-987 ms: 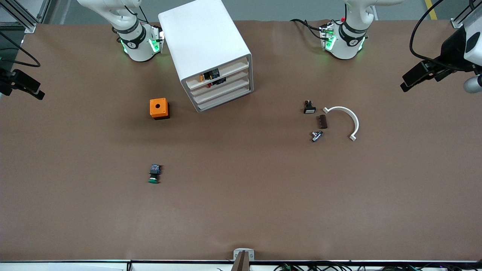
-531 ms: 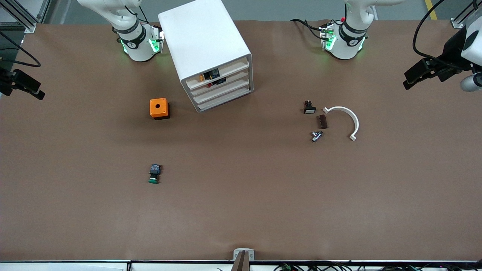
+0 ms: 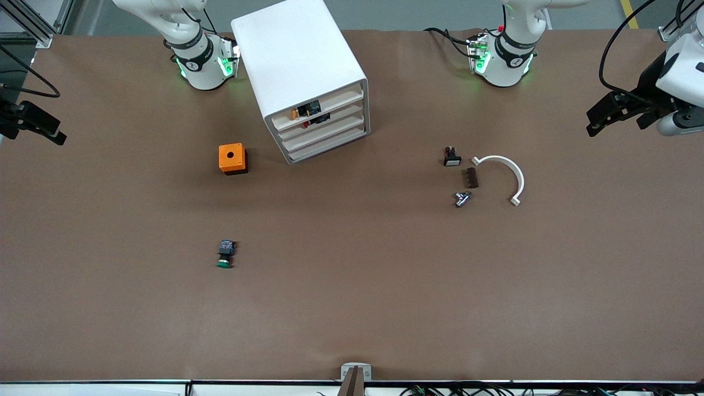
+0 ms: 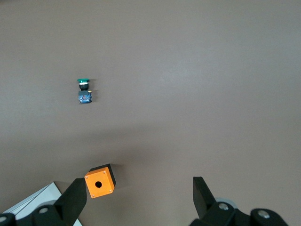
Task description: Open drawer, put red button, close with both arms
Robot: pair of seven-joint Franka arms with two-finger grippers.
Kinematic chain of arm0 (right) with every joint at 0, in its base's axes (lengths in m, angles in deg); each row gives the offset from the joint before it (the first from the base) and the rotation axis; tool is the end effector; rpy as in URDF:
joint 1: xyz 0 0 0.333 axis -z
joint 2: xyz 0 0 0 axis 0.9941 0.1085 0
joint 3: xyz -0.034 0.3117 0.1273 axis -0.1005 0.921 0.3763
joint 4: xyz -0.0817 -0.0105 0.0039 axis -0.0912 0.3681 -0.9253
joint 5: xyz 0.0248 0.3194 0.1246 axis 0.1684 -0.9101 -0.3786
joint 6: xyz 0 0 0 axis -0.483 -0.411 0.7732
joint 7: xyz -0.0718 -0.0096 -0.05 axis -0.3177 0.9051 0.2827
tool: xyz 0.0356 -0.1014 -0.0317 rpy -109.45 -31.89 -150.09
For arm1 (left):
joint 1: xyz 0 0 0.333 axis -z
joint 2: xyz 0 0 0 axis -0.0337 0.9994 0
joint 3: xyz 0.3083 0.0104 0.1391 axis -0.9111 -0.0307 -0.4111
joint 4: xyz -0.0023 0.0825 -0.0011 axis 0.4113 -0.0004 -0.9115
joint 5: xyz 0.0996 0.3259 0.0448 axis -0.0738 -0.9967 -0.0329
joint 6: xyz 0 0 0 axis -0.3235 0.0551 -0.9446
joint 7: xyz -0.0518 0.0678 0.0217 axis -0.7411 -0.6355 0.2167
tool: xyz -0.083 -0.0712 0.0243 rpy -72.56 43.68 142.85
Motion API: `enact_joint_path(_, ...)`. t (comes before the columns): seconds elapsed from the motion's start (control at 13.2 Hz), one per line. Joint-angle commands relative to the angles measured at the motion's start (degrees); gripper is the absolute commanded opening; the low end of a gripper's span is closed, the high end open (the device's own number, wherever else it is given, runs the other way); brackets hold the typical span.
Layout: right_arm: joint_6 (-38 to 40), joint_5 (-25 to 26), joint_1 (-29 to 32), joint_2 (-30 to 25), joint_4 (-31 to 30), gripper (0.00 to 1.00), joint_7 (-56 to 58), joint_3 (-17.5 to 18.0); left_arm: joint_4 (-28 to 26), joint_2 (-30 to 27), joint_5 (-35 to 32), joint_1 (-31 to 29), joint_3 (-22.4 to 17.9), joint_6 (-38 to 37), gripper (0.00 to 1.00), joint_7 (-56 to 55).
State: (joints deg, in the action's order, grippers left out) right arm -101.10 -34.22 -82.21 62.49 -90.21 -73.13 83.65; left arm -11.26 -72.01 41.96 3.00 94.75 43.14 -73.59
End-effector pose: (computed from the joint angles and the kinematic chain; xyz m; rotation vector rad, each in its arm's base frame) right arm 0.4722 -0.0439 0.6587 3.1302 -0.2305 0.0590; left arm 0.4647 -0.0547 0.6595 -3.1065 -0.1994 -0.0524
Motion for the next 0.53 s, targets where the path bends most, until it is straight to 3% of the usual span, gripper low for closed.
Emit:
enact_joint_path(0.0, 0.56, 0.19, 0.99, -0.74, -0.06, 1.00, 0.79, 0.81, -2.52, -2.25, -0.43, -0.28, 0.14, 1.10, 1.00, 1.29)
enact_joint_path(0.46, 0.83, 0.19, 0.99, -0.57, -0.06, 1.00, 0.79, 0.81, -1.37, -1.11, -0.26, 0.42, 0.76, -0.04, 1.00, 1.55)
